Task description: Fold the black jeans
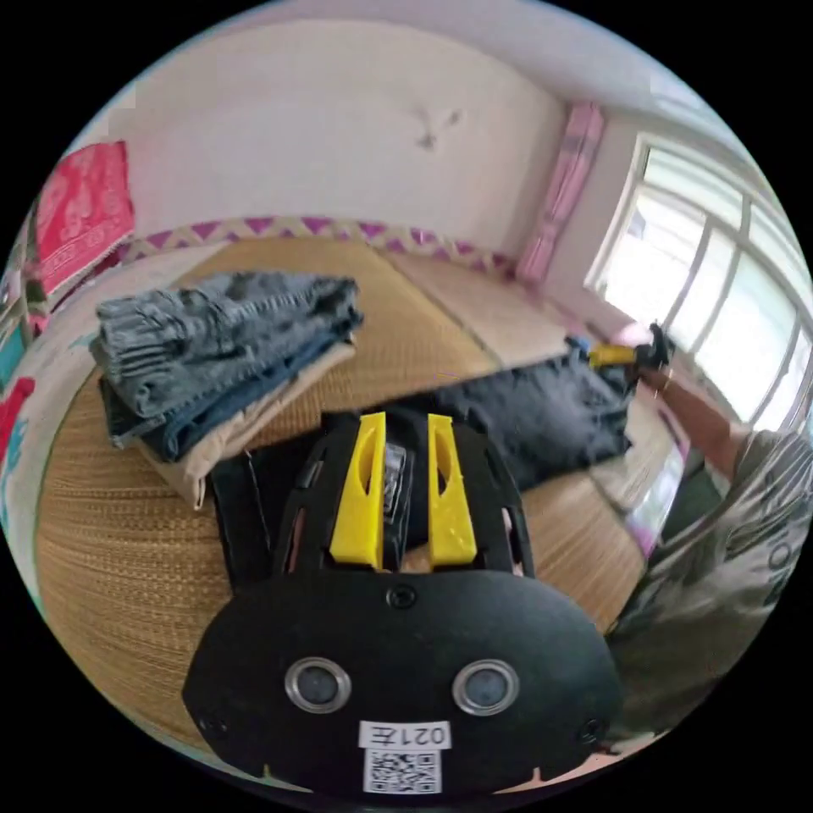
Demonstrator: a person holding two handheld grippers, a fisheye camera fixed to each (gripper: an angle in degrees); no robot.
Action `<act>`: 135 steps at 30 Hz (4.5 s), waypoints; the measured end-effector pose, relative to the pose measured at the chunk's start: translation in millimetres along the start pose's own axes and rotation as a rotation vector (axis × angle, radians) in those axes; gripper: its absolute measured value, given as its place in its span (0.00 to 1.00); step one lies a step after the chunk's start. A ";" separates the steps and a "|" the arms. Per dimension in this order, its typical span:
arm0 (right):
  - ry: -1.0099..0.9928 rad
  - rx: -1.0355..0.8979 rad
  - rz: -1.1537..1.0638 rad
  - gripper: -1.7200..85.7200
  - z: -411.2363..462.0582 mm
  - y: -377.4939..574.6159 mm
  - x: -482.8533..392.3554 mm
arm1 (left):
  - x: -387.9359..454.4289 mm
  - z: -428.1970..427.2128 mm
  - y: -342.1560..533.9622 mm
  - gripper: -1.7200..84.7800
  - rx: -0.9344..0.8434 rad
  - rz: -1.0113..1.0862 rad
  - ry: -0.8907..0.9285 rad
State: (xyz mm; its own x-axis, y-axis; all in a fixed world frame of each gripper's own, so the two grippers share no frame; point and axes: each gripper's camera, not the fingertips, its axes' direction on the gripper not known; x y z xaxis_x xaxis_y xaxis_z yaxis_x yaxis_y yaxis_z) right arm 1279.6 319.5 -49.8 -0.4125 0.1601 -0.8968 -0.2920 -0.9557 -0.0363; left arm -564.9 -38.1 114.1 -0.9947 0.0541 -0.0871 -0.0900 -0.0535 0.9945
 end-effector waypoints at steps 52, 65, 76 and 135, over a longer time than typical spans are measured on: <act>-0.229 -0.019 -0.275 0.01 50.0 47.0 150.6 | 126.7 107.4 -147.6 0.01 -0.322 0.514 0.038; -0.245 0.106 -0.252 0.01 -88.3 262.5 5.6 | 247.0 -145.9 98.4 0.01 -0.052 0.469 0.028; -0.289 0.053 0.093 0.02 -30.0 397.5 -96.4 | 159.0 -128.9 221.4 0.01 0.053 0.072 0.266; 0.127 -0.029 0.360 0.01 11.8 59.8 -83.0 | -32.2 -11.9 39.5 0.01 -0.130 -0.122 0.015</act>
State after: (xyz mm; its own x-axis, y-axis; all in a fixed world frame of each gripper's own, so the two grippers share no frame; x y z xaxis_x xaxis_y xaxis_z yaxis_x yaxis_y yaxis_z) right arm 1286.2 252.0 27.7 -0.3735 -0.2176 -0.9017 -0.1228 -0.9519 0.2806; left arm -537.0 -53.8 155.5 -0.9765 0.0528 -0.2088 -0.2149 -0.1762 0.9606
